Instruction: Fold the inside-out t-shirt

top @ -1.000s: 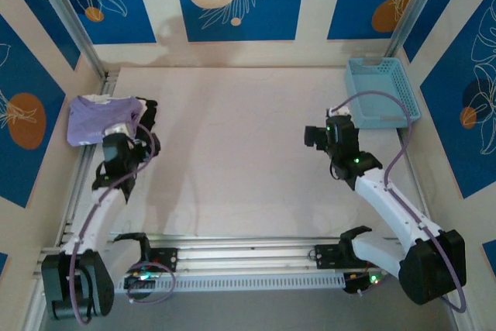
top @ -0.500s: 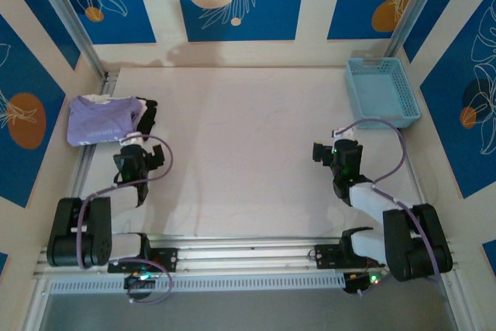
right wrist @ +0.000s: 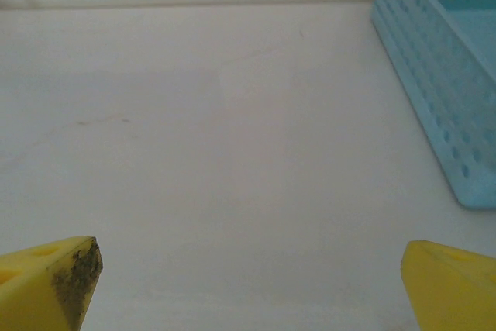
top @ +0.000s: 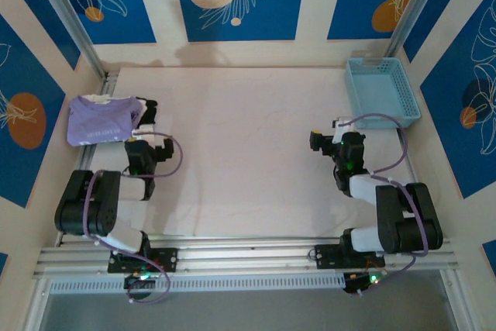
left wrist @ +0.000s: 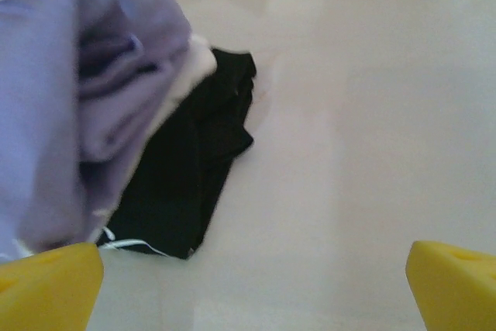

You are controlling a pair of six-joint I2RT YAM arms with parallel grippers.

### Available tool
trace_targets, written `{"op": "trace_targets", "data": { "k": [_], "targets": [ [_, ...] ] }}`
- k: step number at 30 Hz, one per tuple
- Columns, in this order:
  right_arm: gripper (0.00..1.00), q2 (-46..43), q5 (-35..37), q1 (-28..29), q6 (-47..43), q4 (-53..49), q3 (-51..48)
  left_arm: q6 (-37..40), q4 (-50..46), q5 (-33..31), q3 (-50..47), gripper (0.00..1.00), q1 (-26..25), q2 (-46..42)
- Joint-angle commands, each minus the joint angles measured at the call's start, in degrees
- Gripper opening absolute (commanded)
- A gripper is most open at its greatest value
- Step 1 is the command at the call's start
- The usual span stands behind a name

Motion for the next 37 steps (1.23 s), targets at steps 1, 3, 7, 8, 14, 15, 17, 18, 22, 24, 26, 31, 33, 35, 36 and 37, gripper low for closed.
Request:
{"op": "trace_targets", "data": {
  "k": [1,3,7,8,14,15,17,18,22,24,26,31,33,35,36,37],
  "targets": [
    [0.99,5.5,-4.6,-0.1,-0.5,11.8,-2.2,1.9,3.5,-0.1,0.7,1.0,-0.9,0.8],
    [0.99,8.8,-4.1,0.2,-0.9,12.2,-0.5,1.9,2.6,-0.1,0.9,1.0,-1.0,0.5],
    [0.99,8.1,-7.9,-3.1,2.0,4.4,2.9,2.0,3.8,-0.2,0.6,1.0,-1.1,0.9],
    [0.99,8.3,-7.8,-3.1,1.9,4.8,2.8,2.0,4.2,-0.2,0.6,1.0,-1.1,1.0],
    [0.99,8.3,-7.8,-3.0,1.9,4.8,2.8,2.0,4.1,0.0,0.5,1.0,-1.1,0.9],
    [0.99,8.3,-7.8,-3.0,1.8,4.8,2.8,2.0,4.0,0.0,0.5,1.0,-1.1,0.9],
    [0.99,8.3,-7.1,-2.5,1.5,4.8,2.7,2.0,4.1,0.0,0.5,1.0,-1.1,0.9],
    [0.99,8.3,-7.1,-2.5,1.5,5.0,2.7,2.0,4.0,0.0,0.5,1.0,-1.1,0.9],
    [0.99,8.3,-7.2,-2.5,1.5,4.9,2.7,2.6,3.2,1.3,1.0,1.0,-1.1,0.9],
    [0.99,8.3,-7.2,-2.5,1.5,4.8,2.8,2.6,3.0,1.5,1.0,1.0,-1.1,0.9],
    [0.99,8.3,-7.2,-2.5,1.5,4.8,2.8,2.6,3.0,1.5,1.0,1.0,-1.1,0.9],
    [0.99,8.3,-7.2,-2.5,1.5,4.8,2.9,2.6,3.1,1.4,1.0,1.0,-1.0,0.9],
    [0.99,8.3,-7.1,-2.5,1.5,4.7,3.0,2.7,3.0,1.5,1.0,1.0,-1.2,0.9],
    [0.99,8.3,-7.1,-2.5,1.5,4.8,2.9,2.7,3.0,1.6,1.1,1.0,-1.1,0.9],
    [0.99,8.3,-7.1,-2.5,1.5,4.8,2.8,2.6,3.1,1.6,1.1,1.0,-1.1,0.9],
    [0.99,8.3,-7.1,-2.5,1.5,4.8,2.8,2.6,3.0,1.6,1.1,1.0,-1.1,0.9]
  ]
}}
